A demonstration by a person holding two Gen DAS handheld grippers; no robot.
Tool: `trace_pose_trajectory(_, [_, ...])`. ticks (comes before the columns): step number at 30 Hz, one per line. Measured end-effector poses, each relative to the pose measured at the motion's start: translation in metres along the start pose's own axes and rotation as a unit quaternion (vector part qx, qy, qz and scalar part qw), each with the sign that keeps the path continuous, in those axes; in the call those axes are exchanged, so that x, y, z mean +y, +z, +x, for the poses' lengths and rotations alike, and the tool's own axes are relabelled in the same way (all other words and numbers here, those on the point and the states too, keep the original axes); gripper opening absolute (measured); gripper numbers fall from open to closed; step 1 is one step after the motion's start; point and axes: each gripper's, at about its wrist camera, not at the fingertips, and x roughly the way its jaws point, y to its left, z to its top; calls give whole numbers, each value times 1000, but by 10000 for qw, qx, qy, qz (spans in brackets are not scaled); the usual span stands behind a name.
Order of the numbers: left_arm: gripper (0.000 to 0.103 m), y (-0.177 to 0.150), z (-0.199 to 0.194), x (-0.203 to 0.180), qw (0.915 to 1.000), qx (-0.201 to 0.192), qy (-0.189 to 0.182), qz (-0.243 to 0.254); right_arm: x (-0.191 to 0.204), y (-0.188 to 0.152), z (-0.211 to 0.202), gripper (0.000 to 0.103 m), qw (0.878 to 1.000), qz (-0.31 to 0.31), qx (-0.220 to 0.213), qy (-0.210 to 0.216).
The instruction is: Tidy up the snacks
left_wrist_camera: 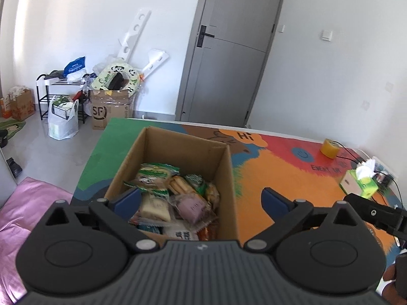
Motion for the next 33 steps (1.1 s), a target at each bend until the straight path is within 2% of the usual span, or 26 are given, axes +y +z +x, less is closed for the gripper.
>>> trace_pose_trajectory(7, [102,-5,-20,-10,9997,-85,-175,142,-3,-2,-22,103,9997,-79,-38,-239])
trace_pose_trajectory(20, [102,-13,-63,-16,9985,-248,-351,350,2,-1,-72,103,9985,-358,-226,-351])
trace_pose_trajectory(23, [102,-19,-70,-16,9982,-180,-392,427,2,-1,-80,103,9983,-362,-220,-404])
trace_pose_trajectory(33, [102,-23,-101,-12,9978,-209,-201,602,4,-5,-110,103,9971,-509,-223,-515])
